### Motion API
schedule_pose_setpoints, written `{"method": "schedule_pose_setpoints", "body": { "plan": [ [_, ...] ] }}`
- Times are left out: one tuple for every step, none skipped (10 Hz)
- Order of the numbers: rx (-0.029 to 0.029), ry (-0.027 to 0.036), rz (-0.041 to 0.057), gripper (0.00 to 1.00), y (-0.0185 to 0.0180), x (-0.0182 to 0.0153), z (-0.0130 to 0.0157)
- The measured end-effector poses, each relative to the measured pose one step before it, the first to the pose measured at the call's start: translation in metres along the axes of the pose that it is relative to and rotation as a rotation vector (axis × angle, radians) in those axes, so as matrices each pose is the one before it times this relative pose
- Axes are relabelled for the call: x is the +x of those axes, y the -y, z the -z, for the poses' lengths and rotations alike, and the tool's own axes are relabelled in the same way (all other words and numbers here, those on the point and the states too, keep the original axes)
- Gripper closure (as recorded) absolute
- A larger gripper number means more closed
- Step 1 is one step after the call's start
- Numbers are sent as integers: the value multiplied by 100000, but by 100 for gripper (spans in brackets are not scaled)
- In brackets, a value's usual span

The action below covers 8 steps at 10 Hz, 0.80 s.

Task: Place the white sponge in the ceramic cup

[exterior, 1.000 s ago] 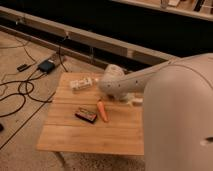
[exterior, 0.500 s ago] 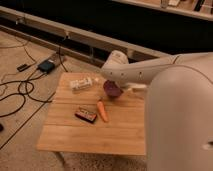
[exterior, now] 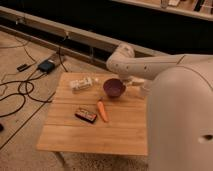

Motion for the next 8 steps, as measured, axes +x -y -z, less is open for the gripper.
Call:
{"method": "schedule_pose_setpoints", "body": {
  "plan": [
    [179,3901,-368,100,581,-37,-63],
    [-1,3591,-497,100,432,88,-92],
    [98,2454,-373,100,342,167,-20],
    [-165,4437,-705,100,484,553,-183],
    [-62,2351,-533,100,266,304,-36],
    [-627,4138,-1374,100,331,500,-131],
    [-1050,3913,-1595,100,213,525,-190],
    [-1324,3724,-1489,100,96,509,-195]
  ]
}}
